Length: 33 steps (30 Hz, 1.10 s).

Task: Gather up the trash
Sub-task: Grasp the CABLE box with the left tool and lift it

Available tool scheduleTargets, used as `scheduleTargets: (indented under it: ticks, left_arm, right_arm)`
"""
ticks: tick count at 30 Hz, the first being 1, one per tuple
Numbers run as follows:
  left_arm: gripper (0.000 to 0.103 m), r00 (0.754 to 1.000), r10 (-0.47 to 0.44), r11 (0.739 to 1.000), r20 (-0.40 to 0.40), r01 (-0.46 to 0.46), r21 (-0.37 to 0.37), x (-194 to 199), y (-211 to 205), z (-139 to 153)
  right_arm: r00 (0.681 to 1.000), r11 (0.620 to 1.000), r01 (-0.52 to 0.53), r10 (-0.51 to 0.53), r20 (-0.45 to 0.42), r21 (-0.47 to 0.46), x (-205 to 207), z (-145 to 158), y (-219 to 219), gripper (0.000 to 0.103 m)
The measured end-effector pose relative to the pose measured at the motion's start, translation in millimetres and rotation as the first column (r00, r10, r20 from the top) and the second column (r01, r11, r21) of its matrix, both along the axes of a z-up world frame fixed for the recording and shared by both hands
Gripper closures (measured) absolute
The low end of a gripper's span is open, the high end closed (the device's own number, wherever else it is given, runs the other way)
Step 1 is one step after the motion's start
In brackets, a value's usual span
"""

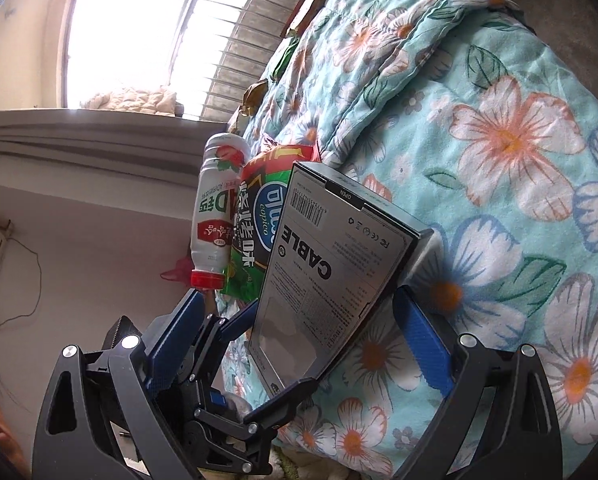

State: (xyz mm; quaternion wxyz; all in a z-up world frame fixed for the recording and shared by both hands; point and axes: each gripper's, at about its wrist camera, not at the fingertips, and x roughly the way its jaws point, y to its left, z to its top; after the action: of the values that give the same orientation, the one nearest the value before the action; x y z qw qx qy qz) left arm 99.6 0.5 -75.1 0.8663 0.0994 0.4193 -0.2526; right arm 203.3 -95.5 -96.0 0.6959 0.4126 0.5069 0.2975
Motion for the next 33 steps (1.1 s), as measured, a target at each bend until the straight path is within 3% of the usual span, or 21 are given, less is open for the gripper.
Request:
scheduleTargets:
  ticks: [4, 10, 17, 22, 28, 31, 33]
  left_arm:
    - [0.014, 1.0, 0.016, 1.0, -0.015, -0.015, 0.025, 1.7, -9.7, -3.6]
    - [0.014, 1.0, 0.013, 0.985, 0.018, -0.016, 0.172, 0.7, -29.3, -16.2]
    - [0.017, 0.999, 0.041, 0.993, 0.0, -0.041, 0.11, 0.2, -24.4, -10.5]
    - [0.017, 1.0, 0.0, 0.995, -0.025, 0.003, 0.103, -19.7, -21.7, -10.3]
    - [0.017, 0.993, 0.029, 0.997, -0.114, -0.02, 0.078, -66.2, 22.0, -8.5]
    - [0.018, 0.977, 0.122, 0.991, -0.174, -0.11, 0.077, -91.0, 63.3, -10.5]
    - [0.018, 0.952, 0.221, 0.975, -0.213, -0.209, 0.079, -106.1, 96.3, -11.6]
  right_arm:
    - [1.0, 0.999, -0.003, 0.003, 0.002, 0.049, 0.3, -2.1, -4.6, 0.01]
    - [1.0, 0.994, -0.009, 0.009, 0.005, 0.111, -1.3, -3.0, -13.7, 0.011]
    - [0.999, 0.993, 0.029, -0.031, 0.019, 0.112, -14.0, -0.8, -39.6, 0.011]
    - [0.997, 0.994, 0.07, -0.073, 0.029, 0.083, -26.3, 7.2, -60.0, 0.011]
    - [0.995, 0.995, 0.087, -0.09, 0.05, 0.047, -38.0, 16.0, -72.9, 0.011]
    - [0.995, 0.996, 0.084, -0.086, 0.049, 0.035, -36.1, 16.0, -67.8, 0.011]
    - [0.996, 0.997, 0.073, -0.075, 0.051, 0.031, -33.0, 16.5, -59.6, 0.011]
